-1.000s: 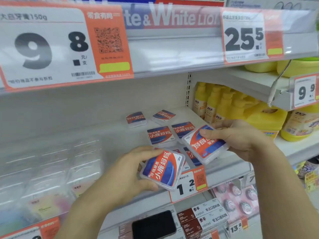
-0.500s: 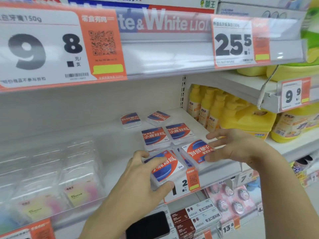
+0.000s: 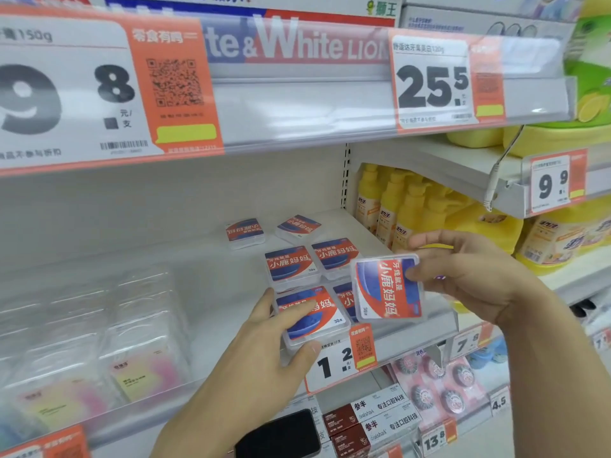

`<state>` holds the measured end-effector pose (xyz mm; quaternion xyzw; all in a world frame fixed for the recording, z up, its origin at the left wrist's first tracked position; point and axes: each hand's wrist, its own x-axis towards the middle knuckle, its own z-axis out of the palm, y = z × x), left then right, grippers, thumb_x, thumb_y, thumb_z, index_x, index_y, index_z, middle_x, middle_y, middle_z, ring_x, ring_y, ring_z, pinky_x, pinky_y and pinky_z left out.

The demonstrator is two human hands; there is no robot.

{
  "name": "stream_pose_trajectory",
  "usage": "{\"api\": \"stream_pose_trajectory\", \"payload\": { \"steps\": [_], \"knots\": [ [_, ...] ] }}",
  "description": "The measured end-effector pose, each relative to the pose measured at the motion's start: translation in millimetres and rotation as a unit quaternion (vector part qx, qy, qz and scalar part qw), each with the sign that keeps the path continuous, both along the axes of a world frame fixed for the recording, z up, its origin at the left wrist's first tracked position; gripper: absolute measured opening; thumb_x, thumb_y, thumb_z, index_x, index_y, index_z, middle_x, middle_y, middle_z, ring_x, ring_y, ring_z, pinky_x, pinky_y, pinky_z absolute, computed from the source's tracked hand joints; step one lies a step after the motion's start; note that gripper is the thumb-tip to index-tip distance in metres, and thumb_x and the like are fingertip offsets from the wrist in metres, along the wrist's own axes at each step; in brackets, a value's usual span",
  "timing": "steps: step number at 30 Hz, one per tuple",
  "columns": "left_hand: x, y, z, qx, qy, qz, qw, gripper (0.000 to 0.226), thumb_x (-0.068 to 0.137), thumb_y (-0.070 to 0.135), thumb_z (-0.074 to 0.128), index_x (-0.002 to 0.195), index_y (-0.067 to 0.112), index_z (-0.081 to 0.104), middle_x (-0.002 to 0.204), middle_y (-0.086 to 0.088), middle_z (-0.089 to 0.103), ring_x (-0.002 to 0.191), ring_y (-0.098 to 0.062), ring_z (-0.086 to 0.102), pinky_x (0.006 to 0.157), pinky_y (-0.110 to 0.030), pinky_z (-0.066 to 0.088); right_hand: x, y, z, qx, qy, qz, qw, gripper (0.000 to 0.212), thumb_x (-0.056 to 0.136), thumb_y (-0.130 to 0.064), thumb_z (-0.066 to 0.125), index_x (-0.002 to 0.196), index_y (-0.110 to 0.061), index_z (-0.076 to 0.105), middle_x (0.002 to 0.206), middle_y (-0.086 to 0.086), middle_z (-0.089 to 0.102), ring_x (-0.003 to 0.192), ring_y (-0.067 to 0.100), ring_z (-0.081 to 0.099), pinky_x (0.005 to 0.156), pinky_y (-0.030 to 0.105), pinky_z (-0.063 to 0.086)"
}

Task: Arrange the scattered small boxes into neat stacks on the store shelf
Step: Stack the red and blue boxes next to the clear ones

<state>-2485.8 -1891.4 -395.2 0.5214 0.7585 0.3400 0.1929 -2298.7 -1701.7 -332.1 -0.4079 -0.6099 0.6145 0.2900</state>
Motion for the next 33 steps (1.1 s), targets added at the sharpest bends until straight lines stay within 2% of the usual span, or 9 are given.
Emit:
{"api": "stream_pose_trajectory", "payload": {
  "steps": [4,9,13,17,20,22,24,26,33],
  "knots": [
    [0,1,-2,-0.01,-0.011,0.009,1.0,0.057,0.087,0.044,0.061,0.138,0.054,0.037,0.153,0.025,0.014,0.124,-0.004,0.046,0.08,-0.013,0.055,-13,-1,-1,0.093,-0.037,0.0,0.995,0.013,0.088,-0.012,0.069,0.101,-0.011,0.071,0.087,0.007,0.078,0.076,0.017,0.075,0.065,0.028,0.062],
    [-1,3,-4,-0.013,-0.02,0.008,1.0,0.057,0.087,0.044,0.061,0.137,0.055,0.038,0.154,0.024,0.017,0.124,-0.008,0.048,0.079,-0.017,0.057,-38,1,-14,0.311,-0.151,0.047,0.937,0.014,0.092,-0.015,0.067,0.1,-0.021,0.077,0.094,-0.011,0.072,0.08,0.001,0.068,0.065,0.015,0.056],
    [-1,3,-5,-0.014,-0.017,0.01,1.0,0.057,0.088,0.043,0.061,0.138,0.054,0.037,0.152,0.022,0.021,0.123,-0.008,0.048,0.079,-0.017,0.056,-46,2,-27,0.311,-0.175,0.002,0.934,0.007,0.085,-0.024,0.075,0.092,-0.024,0.076,0.091,-0.008,0.074,0.076,0.004,0.07,0.063,0.023,0.058],
    [-1,3,-5,-0.018,-0.007,0.007,1.0,0.058,0.088,0.046,0.059,0.139,0.056,0.034,0.151,0.025,0.02,0.123,-0.003,0.046,0.082,-0.014,0.054,-46,-3,-36,0.323,-0.164,-0.024,0.932,0.011,0.08,-0.033,0.079,0.082,-0.023,0.075,0.085,-0.013,0.073,0.078,0.002,0.069,0.071,0.028,0.059],
    [-1,5,-4,-0.025,-0.004,0.007,1.0,0.058,0.088,0.046,0.059,0.138,0.058,0.031,0.149,0.025,0.02,0.122,-0.001,0.043,0.083,-0.012,0.05,-31,-4,-26,0.319,-0.176,-0.053,0.93,0.03,0.069,-0.053,0.079,0.079,-0.026,0.072,0.09,-0.014,0.07,0.09,0.006,0.065,0.072,0.027,0.052],
    [-1,6,-5,-0.029,-0.004,0.006,1.0,0.059,0.088,0.046,0.059,0.138,0.059,0.029,0.15,0.024,0.019,0.123,-0.001,0.042,0.081,-0.01,0.05,-14,-4,-13,0.282,-0.275,-0.006,0.919,0.053,0.05,-0.067,0.08,0.087,-0.032,0.068,0.097,-0.015,0.063,0.093,0.007,0.06,0.068,0.023,0.045],
    [-1,6,-6,-0.028,-0.005,0.007,1.0,0.059,0.088,0.047,0.059,0.138,0.059,0.029,0.151,0.024,0.02,0.123,-0.001,0.042,0.081,-0.01,0.05,-3,-7,-6,0.216,-0.339,0.08,0.912,0.067,0.038,-0.063,0.087,0.096,-0.039,0.065,0.104,-0.016,0.058,0.094,0.003,0.058,0.068,0.022,0.043],
    [-1,6,-5,-0.026,-0.002,0.009,1.0,0.059,0.088,0.047,0.059,0.138,0.059,0.029,0.151,0.023,0.021,0.122,0.0,0.041,0.081,-0.01,0.049,-2,-10,-9,0.194,-0.33,0.129,0.915,0.072,0.037,-0.05,0.095,0.101,-0.041,0.063,0.109,-0.016,0.057,0.095,0.0,0.056,0.071,0.023,0.046],
    [1,6,-8,-0.018,0.012,0.024,0.999,0.058,0.087,0.047,0.06,0.137,0.057,0.033,0.145,0.022,0.032,0.118,-0.005,0.051,0.077,-0.013,0.053,-3,1,-35,0.235,-0.233,0.093,0.939,0.046,0.058,-0.016,0.094,0.092,-0.037,0.072,0.106,-0.018,0.068,0.095,0.004,0.062,0.076,0.033,0.057]
  ]
}}
